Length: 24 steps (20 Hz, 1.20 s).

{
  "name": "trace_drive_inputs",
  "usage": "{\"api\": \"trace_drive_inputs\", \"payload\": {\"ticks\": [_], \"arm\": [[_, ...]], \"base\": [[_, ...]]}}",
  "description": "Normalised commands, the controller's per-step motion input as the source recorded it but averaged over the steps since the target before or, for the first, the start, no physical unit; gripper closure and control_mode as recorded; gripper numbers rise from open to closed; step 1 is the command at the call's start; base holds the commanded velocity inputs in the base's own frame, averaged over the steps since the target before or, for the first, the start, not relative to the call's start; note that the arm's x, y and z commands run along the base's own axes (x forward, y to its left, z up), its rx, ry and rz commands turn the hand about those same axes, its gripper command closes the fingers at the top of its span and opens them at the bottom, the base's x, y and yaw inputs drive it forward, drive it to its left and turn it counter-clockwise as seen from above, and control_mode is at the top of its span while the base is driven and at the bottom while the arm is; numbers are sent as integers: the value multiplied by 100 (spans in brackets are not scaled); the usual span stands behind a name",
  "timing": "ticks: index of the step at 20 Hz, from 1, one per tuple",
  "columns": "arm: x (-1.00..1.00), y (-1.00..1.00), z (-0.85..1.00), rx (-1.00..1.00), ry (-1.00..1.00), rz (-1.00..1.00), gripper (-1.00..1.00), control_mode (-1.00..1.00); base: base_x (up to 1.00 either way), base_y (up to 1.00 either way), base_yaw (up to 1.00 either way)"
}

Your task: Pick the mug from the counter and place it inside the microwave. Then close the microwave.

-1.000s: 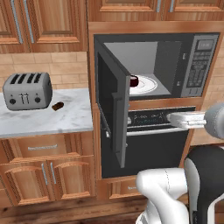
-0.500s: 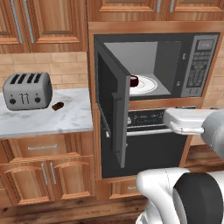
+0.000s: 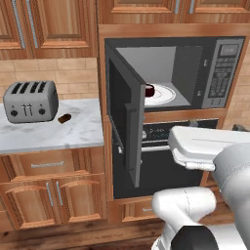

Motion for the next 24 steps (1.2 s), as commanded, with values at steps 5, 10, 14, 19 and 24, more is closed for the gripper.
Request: {"api": "trace_drive_inputs", "payload": {"ticks": [5,10,14,19,24], "arm": [[-16,39,0,-4,-9,-14,-100,-100],[1,32,-4,-7,-1,-22,-100,-100],[15,35,-12,-10,0,-28,-100,-100],[30,36,-20,-8,0,-31,-100,-100],[35,37,-27,-2,0,-31,-100,-100]], "base": [[0,0,0],[0,0,0],[0,0,0],[0,0,0],[0,0,0]]}}
